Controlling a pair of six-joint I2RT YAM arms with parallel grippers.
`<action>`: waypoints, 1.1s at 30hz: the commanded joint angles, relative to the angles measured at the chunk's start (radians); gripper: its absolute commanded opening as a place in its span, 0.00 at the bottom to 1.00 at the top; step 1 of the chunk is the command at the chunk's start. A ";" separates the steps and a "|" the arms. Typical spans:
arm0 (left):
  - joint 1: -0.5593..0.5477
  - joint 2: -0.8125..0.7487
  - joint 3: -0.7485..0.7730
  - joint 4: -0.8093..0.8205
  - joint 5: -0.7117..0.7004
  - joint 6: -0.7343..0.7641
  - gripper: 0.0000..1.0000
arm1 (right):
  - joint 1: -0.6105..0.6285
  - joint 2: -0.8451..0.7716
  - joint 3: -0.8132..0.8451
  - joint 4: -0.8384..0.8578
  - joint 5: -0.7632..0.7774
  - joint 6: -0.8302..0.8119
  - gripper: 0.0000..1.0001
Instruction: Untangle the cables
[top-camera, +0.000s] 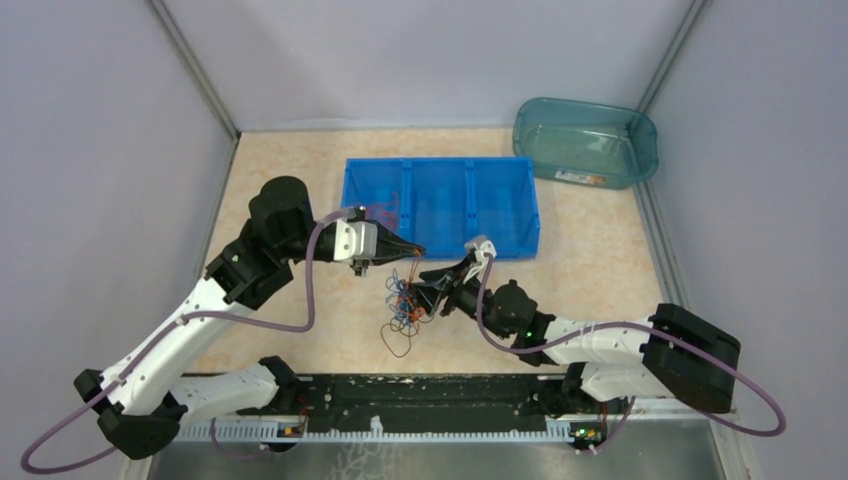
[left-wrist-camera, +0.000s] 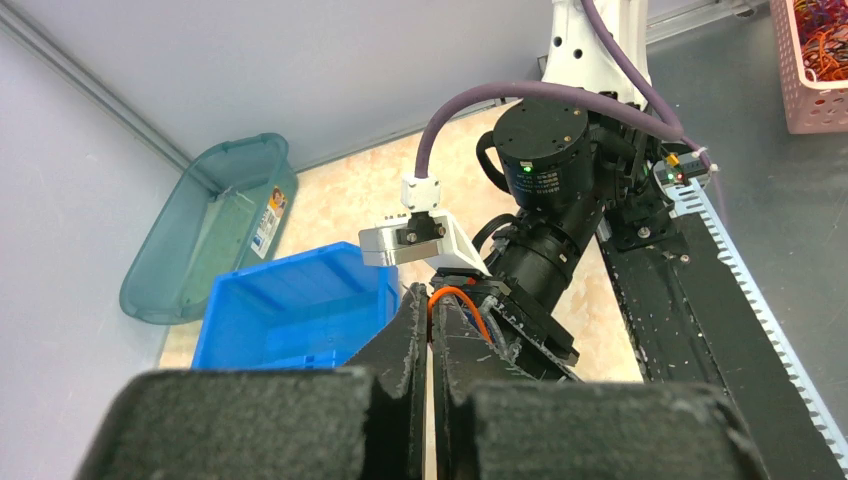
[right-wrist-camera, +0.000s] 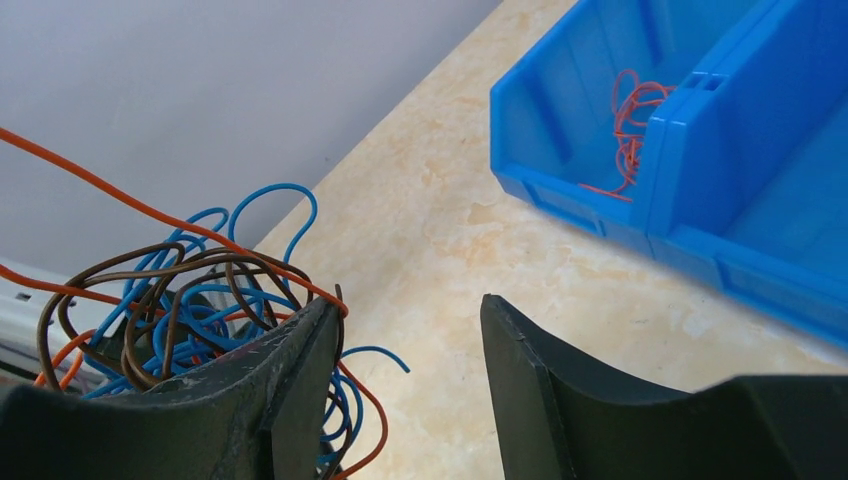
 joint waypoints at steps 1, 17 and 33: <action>-0.007 -0.003 0.061 0.086 0.021 -0.034 0.00 | 0.005 -0.003 -0.028 -0.022 0.075 -0.024 0.54; -0.007 0.070 0.259 0.119 0.011 -0.085 0.00 | 0.022 -0.066 -0.059 -0.223 0.218 -0.067 0.46; -0.006 -0.013 0.017 0.002 0.040 0.019 0.00 | 0.021 -0.599 -0.009 -0.578 0.223 -0.086 0.62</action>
